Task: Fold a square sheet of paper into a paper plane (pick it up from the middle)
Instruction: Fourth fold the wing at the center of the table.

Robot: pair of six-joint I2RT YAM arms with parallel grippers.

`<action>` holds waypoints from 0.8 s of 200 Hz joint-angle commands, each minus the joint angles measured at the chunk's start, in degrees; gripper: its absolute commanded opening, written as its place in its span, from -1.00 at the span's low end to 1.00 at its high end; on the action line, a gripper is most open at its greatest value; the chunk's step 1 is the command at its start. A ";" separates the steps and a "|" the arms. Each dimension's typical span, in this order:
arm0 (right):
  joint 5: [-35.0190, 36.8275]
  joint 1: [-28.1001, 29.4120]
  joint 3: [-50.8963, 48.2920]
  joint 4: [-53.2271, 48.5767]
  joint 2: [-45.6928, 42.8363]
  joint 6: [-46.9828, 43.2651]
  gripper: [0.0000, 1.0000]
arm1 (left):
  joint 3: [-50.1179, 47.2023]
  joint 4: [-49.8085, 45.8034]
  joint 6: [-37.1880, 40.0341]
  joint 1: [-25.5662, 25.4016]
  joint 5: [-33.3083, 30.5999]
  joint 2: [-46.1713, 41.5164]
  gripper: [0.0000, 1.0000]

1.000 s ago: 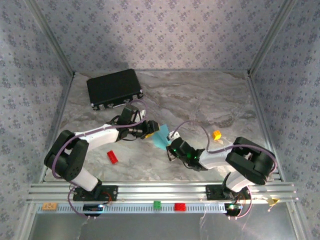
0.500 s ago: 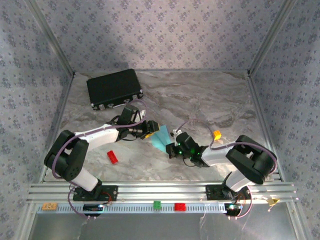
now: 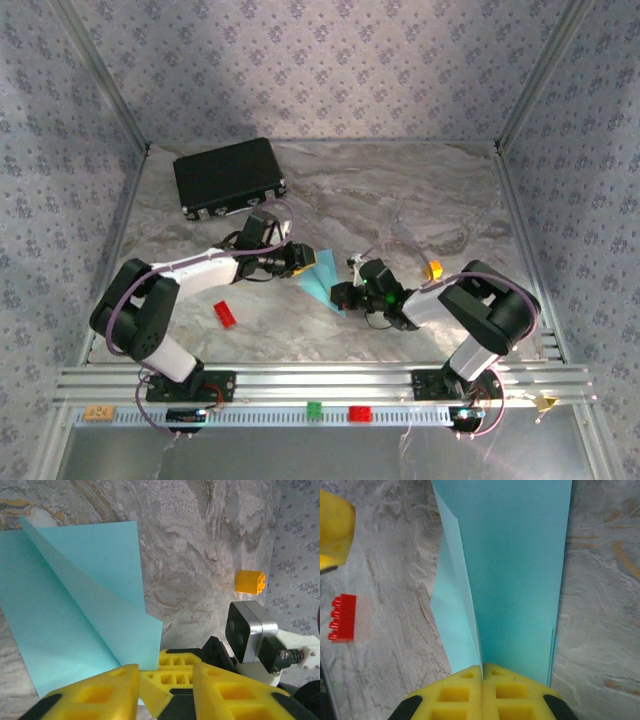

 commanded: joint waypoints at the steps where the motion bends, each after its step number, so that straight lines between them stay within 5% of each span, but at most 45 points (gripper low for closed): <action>1: -1.94 -0.74 -1.56 1.75 1.86 4.39 -0.90 | -0.34 1.89 0.16 0.06 1.60 1.05 -0.45; 160: -7.68 -3.33 -3.11 7.47 2.92 11.95 -0.88 | 2.63 7.77 -0.25 -2.49 5.98 9.61 -0.73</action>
